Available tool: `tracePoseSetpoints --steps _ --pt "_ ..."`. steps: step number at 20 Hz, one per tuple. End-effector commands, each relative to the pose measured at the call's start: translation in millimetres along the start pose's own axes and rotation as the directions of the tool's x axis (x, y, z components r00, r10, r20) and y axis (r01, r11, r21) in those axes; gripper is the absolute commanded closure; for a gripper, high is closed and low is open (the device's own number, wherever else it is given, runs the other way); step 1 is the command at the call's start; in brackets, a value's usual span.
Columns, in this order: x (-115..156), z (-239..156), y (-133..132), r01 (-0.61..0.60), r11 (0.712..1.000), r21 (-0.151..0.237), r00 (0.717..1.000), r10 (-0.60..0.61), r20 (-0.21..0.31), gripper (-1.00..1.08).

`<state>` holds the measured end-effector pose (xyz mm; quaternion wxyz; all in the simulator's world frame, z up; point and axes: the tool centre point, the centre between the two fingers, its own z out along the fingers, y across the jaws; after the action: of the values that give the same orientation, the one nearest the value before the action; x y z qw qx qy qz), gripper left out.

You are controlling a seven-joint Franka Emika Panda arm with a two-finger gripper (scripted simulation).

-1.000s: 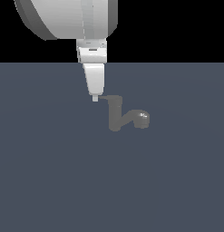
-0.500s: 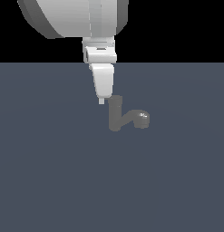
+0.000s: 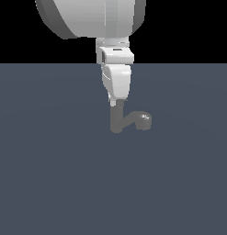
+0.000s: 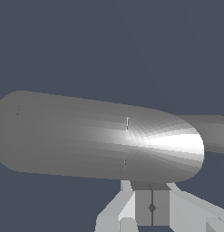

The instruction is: Turn on the faucet by rotating a designated handle.

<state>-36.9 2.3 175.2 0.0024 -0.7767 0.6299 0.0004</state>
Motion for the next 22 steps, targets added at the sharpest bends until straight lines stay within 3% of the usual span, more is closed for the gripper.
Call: tracePoseSetpoints --steps 1,5,6,22 --pt "36 2 8 -0.039 0.999 -0.002 0.999 0.039 -0.004 1.08" --pt "55 2 13 -0.042 0.999 -0.003 0.999 0.042 -0.004 1.08" --pt "25 0 5 0.004 1.000 0.001 1.000 -0.004 0.000 1.08" --pt "96 1 -22 -0.030 1.000 -0.002 1.000 0.030 -0.003 1.08"
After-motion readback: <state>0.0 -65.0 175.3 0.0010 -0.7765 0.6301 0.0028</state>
